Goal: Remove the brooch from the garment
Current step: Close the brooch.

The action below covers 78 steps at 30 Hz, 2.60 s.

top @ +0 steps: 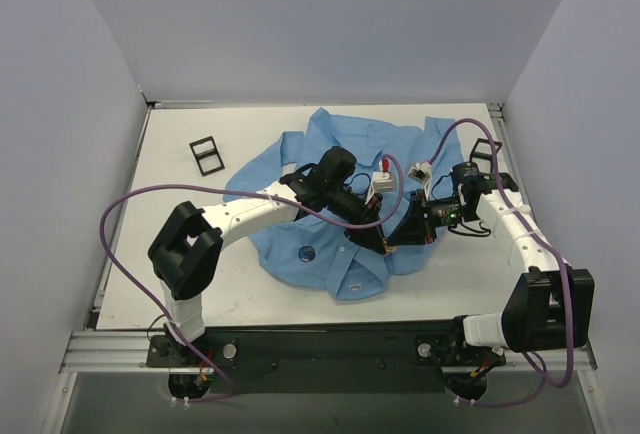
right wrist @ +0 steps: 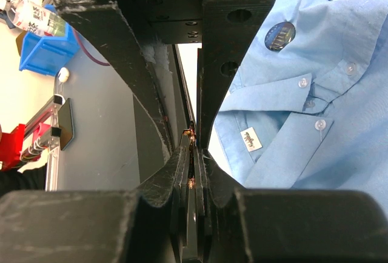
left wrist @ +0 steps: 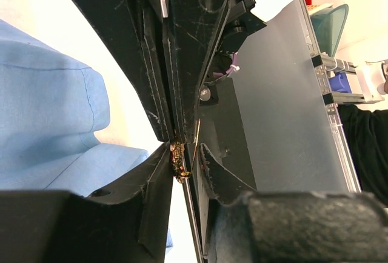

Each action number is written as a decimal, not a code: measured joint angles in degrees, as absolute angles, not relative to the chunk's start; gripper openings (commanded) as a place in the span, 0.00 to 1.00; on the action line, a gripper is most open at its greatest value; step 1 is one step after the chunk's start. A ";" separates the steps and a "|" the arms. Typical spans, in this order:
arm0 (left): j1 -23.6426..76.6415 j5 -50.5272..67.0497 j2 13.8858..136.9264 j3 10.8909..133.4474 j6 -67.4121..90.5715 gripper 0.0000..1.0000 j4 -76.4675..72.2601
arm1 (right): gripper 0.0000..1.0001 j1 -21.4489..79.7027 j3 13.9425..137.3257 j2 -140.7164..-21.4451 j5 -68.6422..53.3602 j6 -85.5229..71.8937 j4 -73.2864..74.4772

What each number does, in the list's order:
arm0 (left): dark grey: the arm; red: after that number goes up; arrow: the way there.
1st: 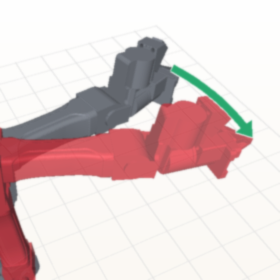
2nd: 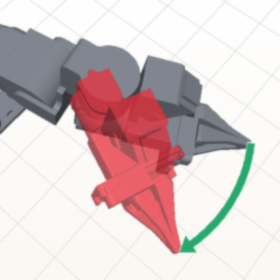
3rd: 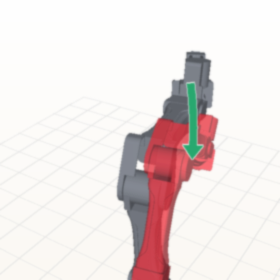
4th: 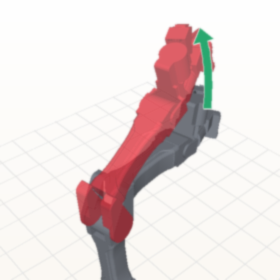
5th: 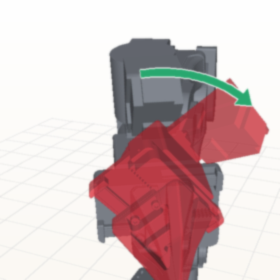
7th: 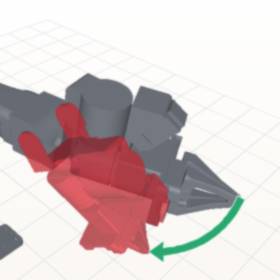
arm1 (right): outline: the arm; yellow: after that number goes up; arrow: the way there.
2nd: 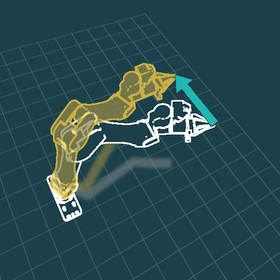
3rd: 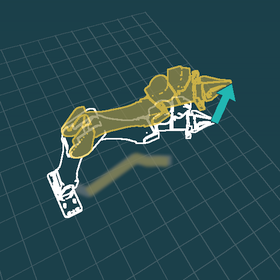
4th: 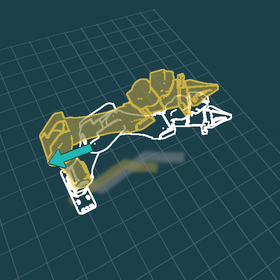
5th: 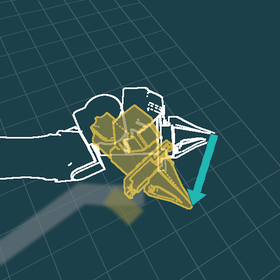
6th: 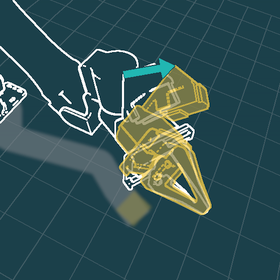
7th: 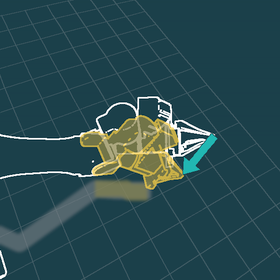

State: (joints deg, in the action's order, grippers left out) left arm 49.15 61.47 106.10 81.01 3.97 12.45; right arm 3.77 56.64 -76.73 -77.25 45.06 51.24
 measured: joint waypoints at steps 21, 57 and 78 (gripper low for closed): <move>49.15 59.99 106.26 81.01 5.41 0.23 12.16 | 0.00 3.73 56.64 -76.73 -77.32 45.12 51.20; 49.41 58.94 106.74 81.01 5.30 0.22 11.73 | 0.00 3.66 56.64 -76.79 -76.09 45.30 50.98; 49.45 58.57 106.74 81.01 5.04 0.22 11.73 | 0.00 3.36 56.53 -76.79 -76.01 45.39 50.96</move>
State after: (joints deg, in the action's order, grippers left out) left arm 49.45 58.57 106.74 81.01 5.04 11.73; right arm 3.36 56.53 -76.79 -76.01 45.39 50.96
